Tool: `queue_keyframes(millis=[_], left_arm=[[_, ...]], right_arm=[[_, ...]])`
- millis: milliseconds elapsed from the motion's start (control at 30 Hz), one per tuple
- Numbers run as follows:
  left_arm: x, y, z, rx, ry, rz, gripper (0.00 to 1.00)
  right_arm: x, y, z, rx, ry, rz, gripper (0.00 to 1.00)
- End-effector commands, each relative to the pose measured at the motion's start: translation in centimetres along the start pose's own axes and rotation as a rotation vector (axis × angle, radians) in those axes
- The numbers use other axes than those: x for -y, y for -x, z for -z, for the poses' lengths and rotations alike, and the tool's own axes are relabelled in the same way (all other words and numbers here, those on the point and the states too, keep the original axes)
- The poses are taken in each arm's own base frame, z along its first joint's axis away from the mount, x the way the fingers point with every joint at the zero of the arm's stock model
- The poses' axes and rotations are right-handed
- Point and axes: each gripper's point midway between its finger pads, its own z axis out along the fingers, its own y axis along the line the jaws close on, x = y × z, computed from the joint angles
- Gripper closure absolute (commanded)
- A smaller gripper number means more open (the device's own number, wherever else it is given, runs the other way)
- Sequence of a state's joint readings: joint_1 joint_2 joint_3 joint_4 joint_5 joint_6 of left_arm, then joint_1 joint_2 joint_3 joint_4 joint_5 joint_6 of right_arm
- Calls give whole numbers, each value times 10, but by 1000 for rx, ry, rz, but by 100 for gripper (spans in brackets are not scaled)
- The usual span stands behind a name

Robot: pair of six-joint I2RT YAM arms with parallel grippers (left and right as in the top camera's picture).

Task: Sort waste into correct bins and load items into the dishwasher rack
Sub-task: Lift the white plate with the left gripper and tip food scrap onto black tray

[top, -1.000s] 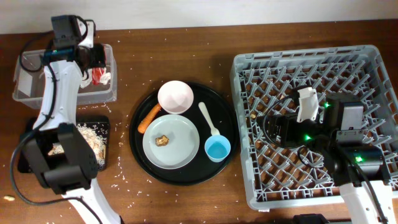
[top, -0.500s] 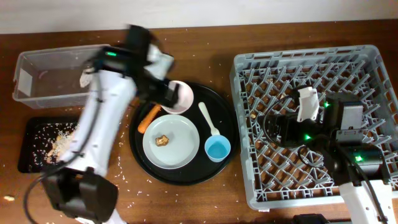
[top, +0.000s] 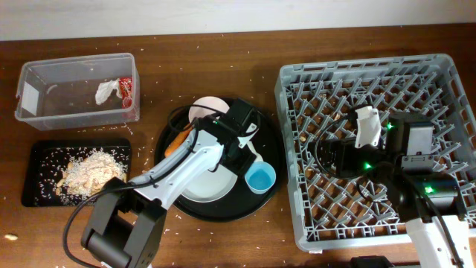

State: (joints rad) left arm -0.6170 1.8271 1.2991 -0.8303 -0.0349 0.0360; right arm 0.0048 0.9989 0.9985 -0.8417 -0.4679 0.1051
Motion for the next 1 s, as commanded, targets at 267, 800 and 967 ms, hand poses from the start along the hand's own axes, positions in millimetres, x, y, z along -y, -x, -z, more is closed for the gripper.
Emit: queue_keyframes(millis=[267, 800, 967], left_arm=[[1, -23, -12, -76, 7, 0, 37], [22, -94, -38, -270, -74, 130, 47], [22, -96, -43, -265, -72, 130, 48]], right_arm=[[8, 25, 5, 96, -58, 37, 8], [21, -4, 2, -22, -117, -61, 7], [21, -5, 2, -26, -118, -63, 7]])
